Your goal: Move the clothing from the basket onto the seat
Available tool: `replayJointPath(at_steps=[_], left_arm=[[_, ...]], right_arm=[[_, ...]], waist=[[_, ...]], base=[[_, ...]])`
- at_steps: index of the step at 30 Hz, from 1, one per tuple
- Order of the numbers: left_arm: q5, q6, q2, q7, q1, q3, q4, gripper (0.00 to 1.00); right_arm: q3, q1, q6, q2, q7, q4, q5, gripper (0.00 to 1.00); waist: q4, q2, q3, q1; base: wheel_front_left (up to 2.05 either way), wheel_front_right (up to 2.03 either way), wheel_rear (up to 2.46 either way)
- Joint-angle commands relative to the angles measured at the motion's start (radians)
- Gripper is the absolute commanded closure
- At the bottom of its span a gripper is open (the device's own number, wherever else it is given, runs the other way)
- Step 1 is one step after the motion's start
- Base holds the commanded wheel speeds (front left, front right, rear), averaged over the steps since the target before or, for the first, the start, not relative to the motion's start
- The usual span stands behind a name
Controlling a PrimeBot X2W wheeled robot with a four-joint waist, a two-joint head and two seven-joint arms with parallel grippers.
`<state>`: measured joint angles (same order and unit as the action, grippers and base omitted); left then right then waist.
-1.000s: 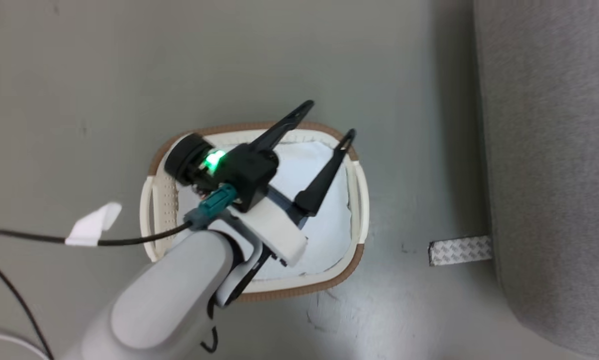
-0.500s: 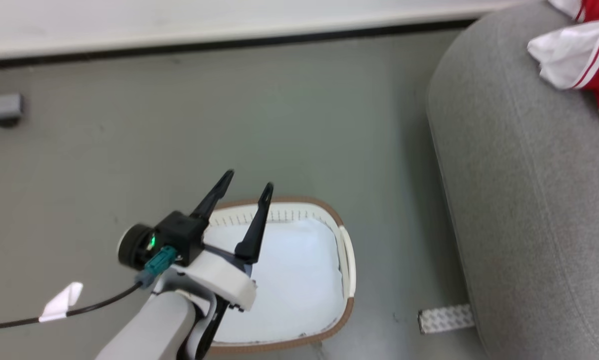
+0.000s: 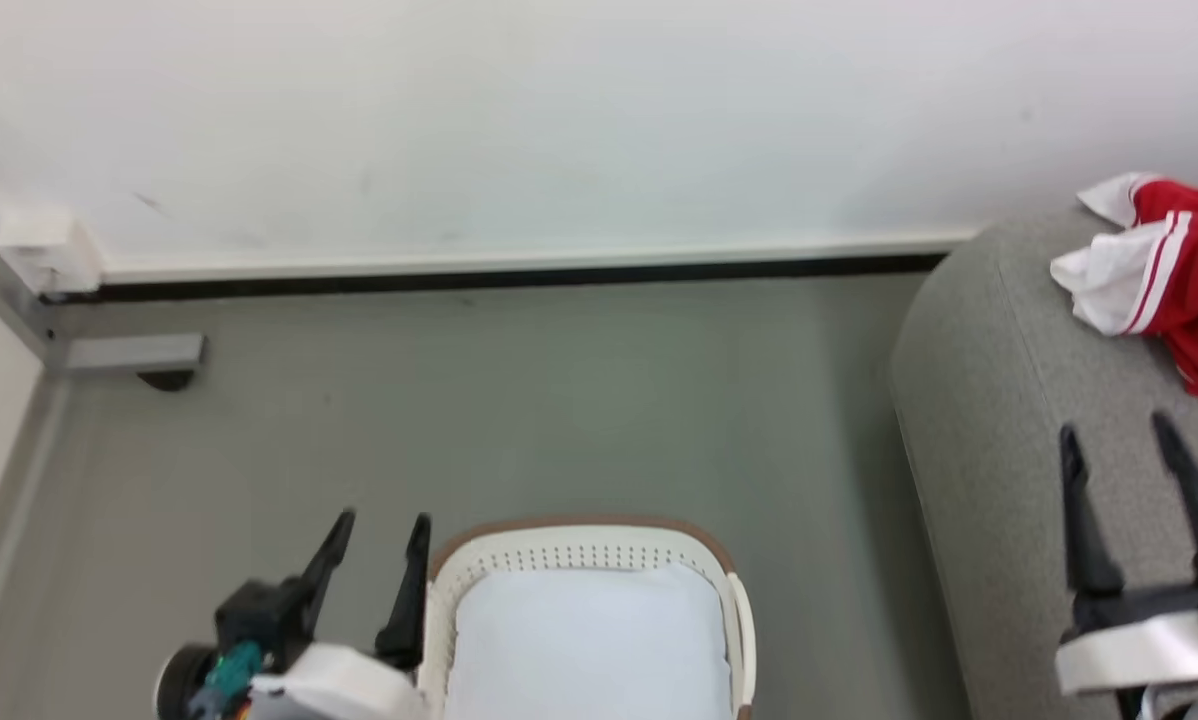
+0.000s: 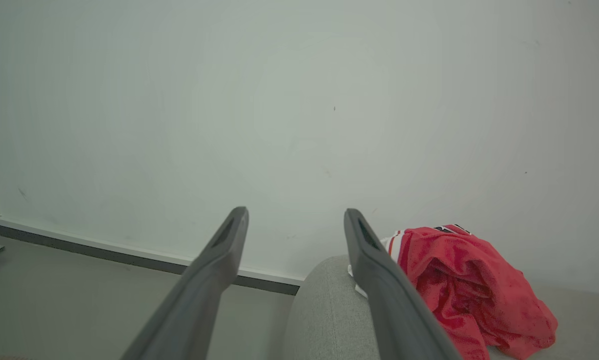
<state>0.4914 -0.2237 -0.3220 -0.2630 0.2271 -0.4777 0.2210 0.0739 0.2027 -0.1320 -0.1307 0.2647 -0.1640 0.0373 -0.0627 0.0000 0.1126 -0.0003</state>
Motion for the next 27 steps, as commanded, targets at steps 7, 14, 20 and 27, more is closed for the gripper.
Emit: replayJointPath(at_steps=[7,14,20,27], left_arm=[[-0.063,0.054,0.070,-0.002,-0.154,0.137,-0.015,0.00],[-0.133,0.110,0.121,-0.002,-0.201,0.222,0.012,0.00],[-0.181,0.151,0.156,-0.002,-0.216,0.279,0.029,0.00],[-0.201,0.173,0.188,0.001,-0.217,0.306,0.041,1.00]], right_arm=[[-0.026,-0.170,0.003,0.057,-0.001,-0.022,-0.034,0.00],[-0.030,-0.209,0.003,0.077,-0.001,-0.056,-0.059,0.00],[-0.033,-0.208,0.003,0.080,-0.001,-0.064,-0.041,0.00],[-0.033,-0.205,0.000,0.082,-0.002,-0.086,-0.024,1.00]], waist=[[0.047,0.0000,-0.098,0.0003],[0.057,0.0000,-0.116,0.0003],[0.062,0.0000,-0.120,0.0003],[0.066,0.0000,-0.120,0.0003]], base=[[0.00,0.00,0.00],[0.00,0.00,0.00],[0.00,0.00,0.00],[0.00,0.00,0.00]])
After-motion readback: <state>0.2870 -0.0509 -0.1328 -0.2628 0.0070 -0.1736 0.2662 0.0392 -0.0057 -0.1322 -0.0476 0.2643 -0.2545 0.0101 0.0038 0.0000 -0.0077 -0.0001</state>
